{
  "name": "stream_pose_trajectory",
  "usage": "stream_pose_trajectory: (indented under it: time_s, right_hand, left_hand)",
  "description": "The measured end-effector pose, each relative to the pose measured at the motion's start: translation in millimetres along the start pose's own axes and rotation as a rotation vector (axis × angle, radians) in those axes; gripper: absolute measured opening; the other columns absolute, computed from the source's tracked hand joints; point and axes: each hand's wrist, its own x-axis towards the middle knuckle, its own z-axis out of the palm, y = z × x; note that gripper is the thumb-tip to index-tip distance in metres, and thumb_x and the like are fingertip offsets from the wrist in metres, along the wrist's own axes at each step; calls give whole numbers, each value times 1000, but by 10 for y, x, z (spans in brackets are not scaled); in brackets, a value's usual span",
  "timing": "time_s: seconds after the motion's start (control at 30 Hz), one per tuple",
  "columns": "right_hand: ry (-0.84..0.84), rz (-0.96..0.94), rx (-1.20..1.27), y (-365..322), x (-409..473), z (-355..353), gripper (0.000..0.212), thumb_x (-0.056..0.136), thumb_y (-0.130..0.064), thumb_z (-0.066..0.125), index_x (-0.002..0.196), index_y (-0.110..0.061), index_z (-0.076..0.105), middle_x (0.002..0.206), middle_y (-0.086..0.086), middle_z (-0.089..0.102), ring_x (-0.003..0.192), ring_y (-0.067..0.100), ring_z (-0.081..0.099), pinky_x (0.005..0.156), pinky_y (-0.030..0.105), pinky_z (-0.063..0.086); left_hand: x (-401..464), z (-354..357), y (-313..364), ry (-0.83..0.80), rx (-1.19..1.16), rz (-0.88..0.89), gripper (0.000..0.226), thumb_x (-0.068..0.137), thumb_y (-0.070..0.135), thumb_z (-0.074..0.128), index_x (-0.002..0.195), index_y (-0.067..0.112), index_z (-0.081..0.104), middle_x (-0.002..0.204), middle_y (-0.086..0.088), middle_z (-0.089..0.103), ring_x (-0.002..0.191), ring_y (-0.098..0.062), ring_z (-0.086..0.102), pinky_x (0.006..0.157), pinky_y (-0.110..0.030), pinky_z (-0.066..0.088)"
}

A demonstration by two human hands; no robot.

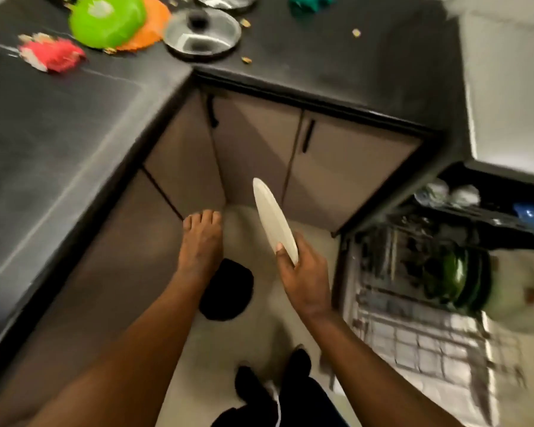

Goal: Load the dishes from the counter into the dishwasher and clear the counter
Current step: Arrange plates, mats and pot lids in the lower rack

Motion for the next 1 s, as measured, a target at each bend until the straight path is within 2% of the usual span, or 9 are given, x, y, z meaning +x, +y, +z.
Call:
stream_pose_trajectory:
  time_s: [0.17, 0.27, 0.37, 0.47, 0.63, 0.7, 0.8, 0.9, 1.0]
  right_hand:
    - [97, 295, -121, 875, -670, -632, 27, 92, -30, 53, 115, -16, 61, 95, 5, 71, 81, 24, 66, 64, 30, 52]
    - [182, 412, -181, 1329, -992, -1002, 34, 93, -37, 49, 117, -15, 60, 94, 11, 71, 82, 32, 68, 65, 40, 56]
    - [241, 469, -216, 1773, -1188, -1355, 34, 95, -35, 49, 116, -10, 59, 94, 11, 71, 82, 30, 68, 65, 37, 56]
    - [284, 534, -207, 2247, -1223, -1635, 31, 98, -33, 50, 117, -10, 55, 97, 10, 70, 84, 28, 68, 65, 41, 58]
    - [337, 555, -202, 3276, -983, -1837, 30, 100, -31, 51, 124, -14, 49, 98, 5, 66, 82, 22, 66, 59, 41, 59]
    - [339, 531, -205, 3693, -836, -1841, 32, 100, -32, 50, 126, -13, 48, 100, 6, 65, 84, 22, 66, 61, 41, 59]
    - [341, 520, -207, 4245, -593, -1780, 39, 101, -33, 48, 130, -8, 46, 107, 11, 65, 91, 25, 66, 68, 42, 60]
    - [330, 508, -228, 4685, -369, -1660, 41, 101, -32, 48, 134, -7, 44, 113, 13, 65, 95, 22, 65, 77, 39, 60]
    - [321, 452, -258, 5008, -176, -1557, 39, 101, -28, 48, 132, -5, 44, 112, 14, 65, 94, 24, 66, 75, 36, 60]
  left_hand:
    - [-330, 547, 1109, -324, -68, 214, 35, 89, 2, 44, 123, 8, 49, 118, -12, 52, 105, -32, 50, 92, -40, 42]
    - [-447, 892, 1752, -442, -82, 293, 36, 90, 1, 40, 125, 7, 47, 122, -13, 50, 109, -33, 49, 92, -39, 41]
    - [-514, 1238, 2401, -573, -116, 337, 35, 91, -1, 42, 126, 6, 45, 128, -15, 48, 113, -34, 49, 93, -39, 39]
    - [-517, 1616, 2982, -653, -171, 349, 35, 93, 3, 44, 128, 6, 45, 132, -15, 47, 114, -35, 50, 93, -41, 40]
    - [-394, 2442, 3800, -668, -274, 485, 42, 91, 3, 50, 132, 10, 47, 132, -14, 50, 116, -37, 53, 91, -44, 46]
    - [-336, 2836, 4052, -692, -310, 535, 56, 89, -2, 50, 142, 10, 39, 144, -12, 43, 130, -33, 44, 103, -42, 42]
    - [-276, 3366, 4309, -696, -251, 626, 69, 87, -12, 41, 151, 9, 24, 158, -11, 24, 146, -28, 20, 118, -37, 22]
    - [-212, 3746, 4434, -754, -157, 637, 66, 95, -3, 40, 154, 7, 12, 162, -11, 3, 149, -27, 3, 119, -38, 9]
    - [-225, 3991, 4449, -733, -46, 664, 74, 97, 8, 51, 154, 8, 3, 162, -10, -10, 149, -27, -5, 119, -39, 6]
